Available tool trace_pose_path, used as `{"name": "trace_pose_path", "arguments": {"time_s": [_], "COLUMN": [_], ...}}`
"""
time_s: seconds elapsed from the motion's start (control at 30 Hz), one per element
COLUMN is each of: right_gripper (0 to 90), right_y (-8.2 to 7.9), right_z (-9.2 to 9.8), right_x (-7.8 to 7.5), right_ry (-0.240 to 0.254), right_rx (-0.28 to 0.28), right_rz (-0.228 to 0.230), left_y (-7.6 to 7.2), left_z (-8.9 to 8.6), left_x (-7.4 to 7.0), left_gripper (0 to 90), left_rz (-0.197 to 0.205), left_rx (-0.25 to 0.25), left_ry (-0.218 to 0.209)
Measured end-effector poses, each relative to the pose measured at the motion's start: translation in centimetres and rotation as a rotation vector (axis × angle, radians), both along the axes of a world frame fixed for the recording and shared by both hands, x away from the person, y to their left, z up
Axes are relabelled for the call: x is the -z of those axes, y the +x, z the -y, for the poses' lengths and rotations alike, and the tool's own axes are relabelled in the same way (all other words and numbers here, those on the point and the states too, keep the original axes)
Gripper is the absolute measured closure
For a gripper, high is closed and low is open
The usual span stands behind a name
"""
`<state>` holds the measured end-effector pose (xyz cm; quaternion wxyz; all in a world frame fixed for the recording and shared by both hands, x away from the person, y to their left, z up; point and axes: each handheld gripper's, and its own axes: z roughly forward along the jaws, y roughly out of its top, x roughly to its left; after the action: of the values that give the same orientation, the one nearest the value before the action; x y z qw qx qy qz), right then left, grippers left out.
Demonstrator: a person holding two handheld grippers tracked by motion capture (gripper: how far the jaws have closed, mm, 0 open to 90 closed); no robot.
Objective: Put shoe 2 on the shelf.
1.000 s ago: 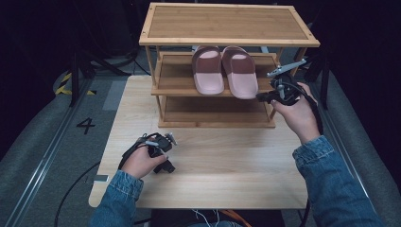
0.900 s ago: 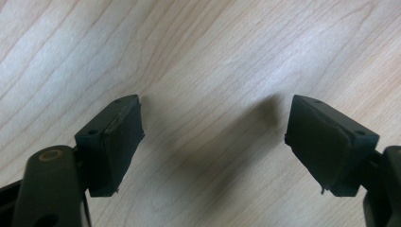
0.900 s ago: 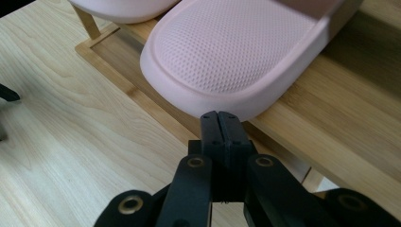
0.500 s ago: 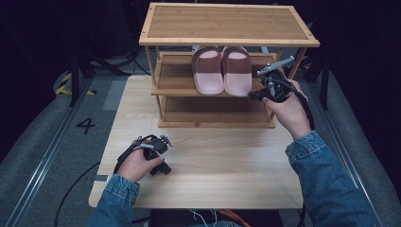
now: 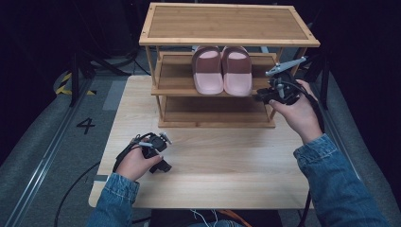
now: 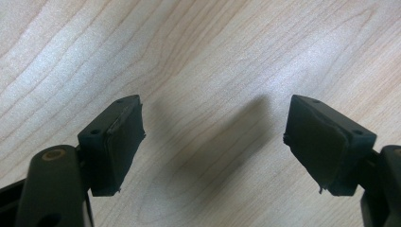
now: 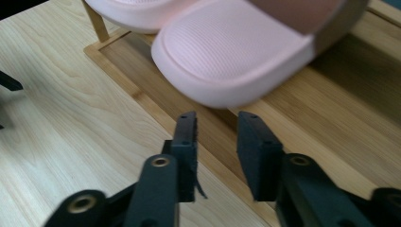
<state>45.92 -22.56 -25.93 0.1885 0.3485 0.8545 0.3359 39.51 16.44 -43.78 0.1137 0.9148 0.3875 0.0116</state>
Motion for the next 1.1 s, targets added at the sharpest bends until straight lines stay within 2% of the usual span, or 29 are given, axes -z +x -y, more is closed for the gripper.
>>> {"name": "trace_pose_path", "arguments": {"time_s": [0.13, 0.3, 0.37, 0.4, 0.43, 0.57, 0.67, 0.7, 0.77, 0.87, 1.1], "right_gripper": [59.6, 53.7, 52.0, 52.0, 51.3, 48.7, 47.8, 45.7, 45.0, 44.3, 42.8], "right_y": [-1.0, -2.2, -2.7, -2.7, -3.2, -3.8, -4.1, -4.3, -4.4, -4.7, -4.6], "right_z": [1.7, 4.1, 5.0, 5.0, 6.2, 7.9, 8.7, 9.6, 10.1, 10.8, 11.5], "right_x": [-0.1, 0.2, 0.5, 0.5, 0.9, 1.8, 2.5, 3.2, 4.0, 5.6, 9.5], "right_ry": [-0.002, -0.003, -0.009, -0.009, -0.015, -0.024, -0.028, -0.037, -0.037, -0.063, -0.101], "right_rx": [0.008, 0.026, 0.034, 0.034, 0.05, 0.064, 0.074, 0.08, 0.079, 0.083, 0.103], "right_rz": [-0.008, -0.024, -0.032, -0.032, -0.044, -0.059, -0.071, -0.084, -0.101, -0.114, -0.177], "left_y": [0.2, 0.5, 0.7, 0.7, 0.7, 0.7, 0.7, 0.7, 0.7, 0.7, 0.7], "left_z": [-0.4, -1.6, -2.0, -2.0, -2.4, -2.8, -3.0, -3.0, -3.1, -3.2, -3.3], "left_x": [-0.5, -1.1, -1.3, -1.3, -1.5, -1.6, -1.6, -1.4, -1.2, -1.1, -0.8], "left_gripper": [20.7, 20.8, 21.0, 20.9, 20.7, 20.7, 20.7, 20.8, 20.7, 20.7, 20.6], "left_rz": [0.015, 0.056, 0.067, 0.067, 0.065, 0.068, 0.062, 0.06, 0.05, 0.045, 0.033], "left_rx": [0.006, -0.059, -0.061, -0.061, -0.065, -0.085, -0.085, -0.081, -0.087, -0.091, -0.089], "left_ry": [-0.007, -0.004, -0.01, -0.01, -0.018, -0.03, -0.023, -0.017, -0.019, -0.013, -0.02]}}
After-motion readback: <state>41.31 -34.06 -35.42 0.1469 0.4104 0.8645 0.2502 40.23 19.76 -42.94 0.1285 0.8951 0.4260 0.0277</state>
